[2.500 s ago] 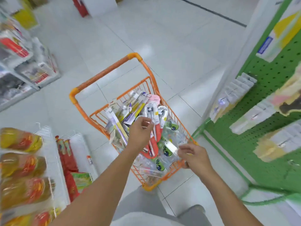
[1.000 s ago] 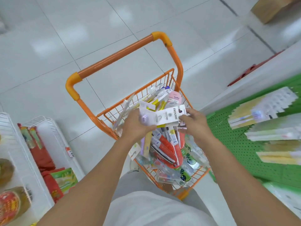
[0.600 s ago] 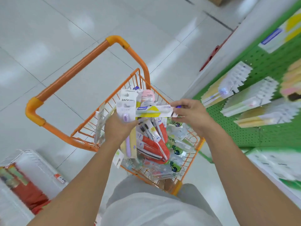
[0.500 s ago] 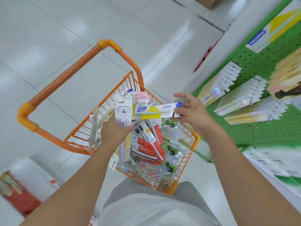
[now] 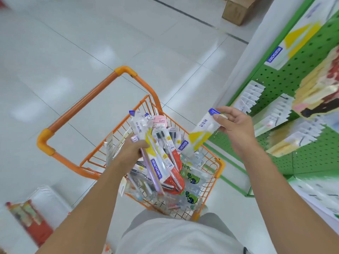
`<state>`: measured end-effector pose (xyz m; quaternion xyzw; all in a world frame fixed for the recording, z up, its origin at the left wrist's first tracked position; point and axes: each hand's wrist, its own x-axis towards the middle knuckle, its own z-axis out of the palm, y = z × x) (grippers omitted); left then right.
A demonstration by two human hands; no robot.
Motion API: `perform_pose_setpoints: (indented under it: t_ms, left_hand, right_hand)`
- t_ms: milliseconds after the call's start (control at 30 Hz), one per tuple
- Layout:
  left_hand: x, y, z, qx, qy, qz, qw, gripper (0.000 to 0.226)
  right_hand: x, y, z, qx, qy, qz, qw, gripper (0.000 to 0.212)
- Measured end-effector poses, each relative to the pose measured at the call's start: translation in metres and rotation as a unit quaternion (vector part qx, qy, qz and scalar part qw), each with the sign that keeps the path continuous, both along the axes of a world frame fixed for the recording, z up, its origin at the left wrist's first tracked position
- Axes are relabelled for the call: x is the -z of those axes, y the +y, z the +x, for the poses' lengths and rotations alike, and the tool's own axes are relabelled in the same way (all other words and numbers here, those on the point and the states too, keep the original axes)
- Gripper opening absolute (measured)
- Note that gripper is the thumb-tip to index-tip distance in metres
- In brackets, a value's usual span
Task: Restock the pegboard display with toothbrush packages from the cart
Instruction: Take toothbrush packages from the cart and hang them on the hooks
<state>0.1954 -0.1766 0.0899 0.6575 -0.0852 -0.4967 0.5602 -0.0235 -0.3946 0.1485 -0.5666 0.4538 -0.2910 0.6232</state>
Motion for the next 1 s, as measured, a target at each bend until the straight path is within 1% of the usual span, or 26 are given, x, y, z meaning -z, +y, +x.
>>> perform_pose_setpoints:
  t_ms: [33, 67, 133, 167, 233, 300, 367, 400, 467, 533, 567, 600, 667, 700, 733, 767, 833, 867, 1000]
  left_hand:
    - [-0.007, -0.001, 0.001, 0.005, 0.046, -0.035, 0.998, 0.065]
    - [-0.015, -0.004, 0.001, 0.014, 0.067, -0.058, 0.996, 0.064]
    - [-0.03, -0.012, -0.005, 0.047, 0.066, -0.084, 0.993, 0.058]
    - [-0.037, -0.017, -0.01, 0.065, 0.053, -0.094, 0.992, 0.059]
    - [-0.047, -0.027, -0.017, 0.09, 0.014, -0.09, 0.992, 0.063]
    - [-0.058, -0.037, -0.023, 0.117, -0.029, -0.077, 0.99, 0.061]
    - [-0.07, -0.05, -0.029, 0.149, -0.068, -0.057, 0.985, 0.065]
    - [-0.075, -0.056, -0.034, 0.17, -0.084, -0.049, 0.981, 0.062]
    - [-0.086, -0.067, -0.045, 0.212, -0.106, -0.039, 0.971, 0.054]
    - [-0.093, -0.076, -0.056, 0.226, -0.114, -0.034, 0.967, 0.059]
    - [-0.096, -0.079, -0.061, 0.218, -0.118, -0.033, 0.968, 0.058]
    - [-0.097, -0.082, -0.065, 0.203, -0.123, -0.036, 0.971, 0.051]
    - [-0.098, -0.084, -0.073, 0.166, -0.115, -0.053, 0.978, 0.036]
    - [-0.098, -0.084, -0.076, 0.15, -0.104, -0.06, 0.981, 0.033]
    - [-0.096, -0.084, -0.078, 0.131, -0.096, -0.064, 0.985, 0.033]
    - [-0.092, -0.083, -0.078, 0.108, -0.093, -0.064, 0.988, 0.035]
    - [-0.082, -0.08, -0.077, 0.07, -0.1, -0.05, 0.991, 0.039]
    - [-0.074, -0.076, -0.076, 0.054, -0.11, -0.041, 0.992, 0.039]
    - [-0.034, -0.051, -0.077, 0.002, -0.163, 0.048, 0.986, 0.039]
  right_hand:
    - [-0.001, 0.001, 0.002, -0.002, -0.018, 0.008, 1.0, 0.017]
    - [-0.002, 0.004, 0.004, -0.015, -0.035, 0.017, 0.999, 0.013]
    - [-0.007, 0.01, 0.01, -0.061, -0.043, 0.031, 0.997, 0.006]
    - [-0.01, 0.012, 0.013, -0.085, -0.039, 0.041, 0.995, 0.008]
    - [-0.014, 0.013, 0.016, -0.123, -0.031, 0.058, 0.99, 0.029]
    - [-0.025, 0.011, 0.016, -0.147, -0.027, 0.066, 0.987, 0.034]
    - [-0.033, 0.008, 0.014, -0.158, -0.046, 0.078, 0.983, 0.034]
    - [-0.037, 0.007, 0.012, -0.16, -0.061, 0.089, 0.981, 0.032]
    - [-0.045, 0.006, 0.006, -0.16, -0.093, 0.109, 0.977, 0.024]
    - [-0.049, 0.005, 0.0, -0.144, -0.107, 0.116, 0.977, 0.016]
    - [-0.049, 0.004, -0.003, -0.127, -0.108, 0.119, 0.979, 0.014]
    - [-0.048, 0.003, -0.006, -0.107, -0.112, 0.121, 0.981, 0.014]
    - [-0.043, 0.002, -0.01, -0.077, -0.118, 0.13, 0.981, 0.027]
    - [-0.041, 0.004, -0.011, -0.073, -0.12, 0.138, 0.98, 0.033]
    - [-0.036, 0.005, -0.011, -0.069, -0.121, 0.143, 0.98, 0.034]
    - [-0.032, 0.009, -0.01, -0.064, -0.119, 0.144, 0.98, 0.03]
    - [-0.018, 0.017, -0.006, -0.043, -0.091, 0.141, 0.985, 0.021]
    - [-0.008, 0.021, -0.003, -0.034, -0.073, 0.137, 0.987, 0.021]
    - [0.035, 0.044, 0.009, -0.047, -0.005, 0.149, 0.988, 0.025]
